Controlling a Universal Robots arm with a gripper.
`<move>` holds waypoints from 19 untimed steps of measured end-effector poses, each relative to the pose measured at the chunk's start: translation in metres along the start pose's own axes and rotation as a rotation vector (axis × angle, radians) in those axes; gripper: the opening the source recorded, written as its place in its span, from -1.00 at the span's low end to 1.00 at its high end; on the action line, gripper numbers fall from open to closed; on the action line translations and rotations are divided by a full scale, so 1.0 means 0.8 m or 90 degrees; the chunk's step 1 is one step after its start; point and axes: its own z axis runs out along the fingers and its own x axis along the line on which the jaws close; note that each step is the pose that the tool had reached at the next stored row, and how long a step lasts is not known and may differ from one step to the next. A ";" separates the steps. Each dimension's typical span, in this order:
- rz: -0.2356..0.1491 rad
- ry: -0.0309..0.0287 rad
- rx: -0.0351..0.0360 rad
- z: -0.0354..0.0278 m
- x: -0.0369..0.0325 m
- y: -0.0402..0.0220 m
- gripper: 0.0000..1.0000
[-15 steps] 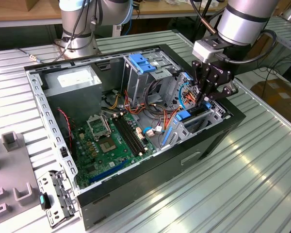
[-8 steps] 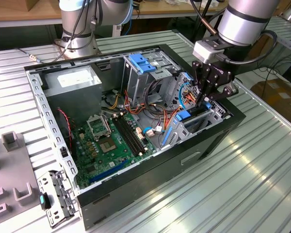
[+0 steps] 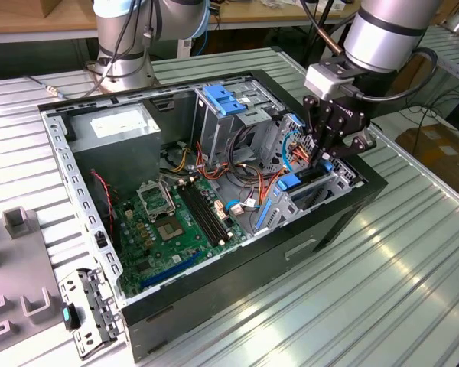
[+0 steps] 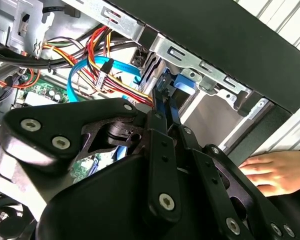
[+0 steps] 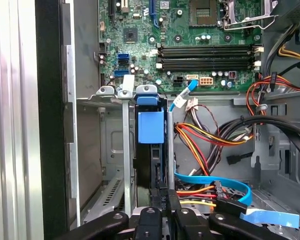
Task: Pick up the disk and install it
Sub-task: 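Insert the first disk wire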
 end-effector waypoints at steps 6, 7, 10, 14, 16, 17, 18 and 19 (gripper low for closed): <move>0.003 -0.0001 -0.0002 0.0014 0.0022 0.0000 -0.66; 0.003 0.0000 -0.0002 0.0021 0.0023 0.0000 -0.66; 0.003 0.0002 -0.0002 0.0048 0.0022 0.0000 -0.66; 0.003 0.0005 -0.0002 0.0103 0.0020 0.0001 -0.66; 0.003 0.0003 -0.0002 0.0107 0.0020 0.0001 -0.66; 0.003 0.0001 -0.0002 0.0110 0.0019 0.0001 -0.66; 0.003 0.0002 -0.0002 0.0110 0.0019 0.0001 -0.66; 0.003 0.0000 -0.0002 0.0111 0.0019 0.0001 -0.66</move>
